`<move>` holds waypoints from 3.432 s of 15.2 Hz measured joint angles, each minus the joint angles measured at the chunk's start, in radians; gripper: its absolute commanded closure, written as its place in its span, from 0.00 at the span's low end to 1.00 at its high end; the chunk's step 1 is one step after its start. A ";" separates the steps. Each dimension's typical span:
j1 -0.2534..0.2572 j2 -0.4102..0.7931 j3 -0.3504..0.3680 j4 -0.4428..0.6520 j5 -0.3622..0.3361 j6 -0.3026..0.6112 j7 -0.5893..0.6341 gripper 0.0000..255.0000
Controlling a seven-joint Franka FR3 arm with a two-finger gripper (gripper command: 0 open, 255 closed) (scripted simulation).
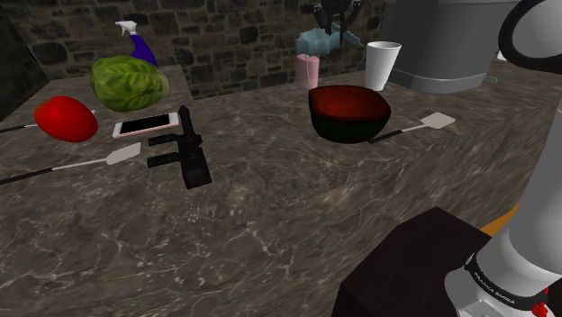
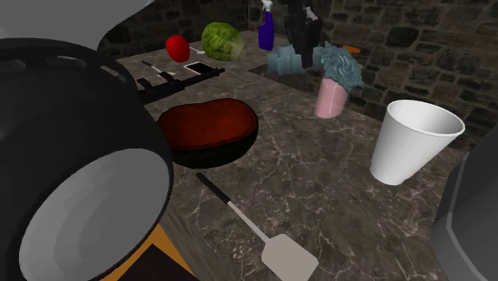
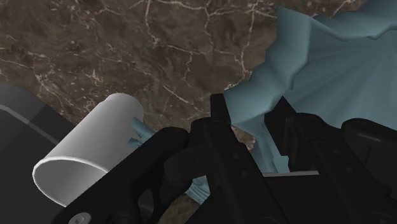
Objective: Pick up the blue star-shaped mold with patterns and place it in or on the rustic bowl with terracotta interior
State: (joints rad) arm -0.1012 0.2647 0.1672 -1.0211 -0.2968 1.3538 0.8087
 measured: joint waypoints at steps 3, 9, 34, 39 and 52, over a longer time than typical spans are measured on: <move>0.006 -0.086 0.010 -0.102 0.013 0.010 0.025 1.00; 0.038 -0.286 0.044 -0.331 0.047 0.022 0.109 1.00; 0.129 -0.672 0.122 -0.856 0.156 0.133 0.299 1.00; 0.133 -0.692 0.120 -0.920 0.160 0.184 0.306 1.00; 0.134 -0.684 0.125 -0.908 0.160 0.173 0.310 0.00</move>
State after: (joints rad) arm 0.0323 -0.4191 0.2918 -1.9292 -0.1364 1.5264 1.1187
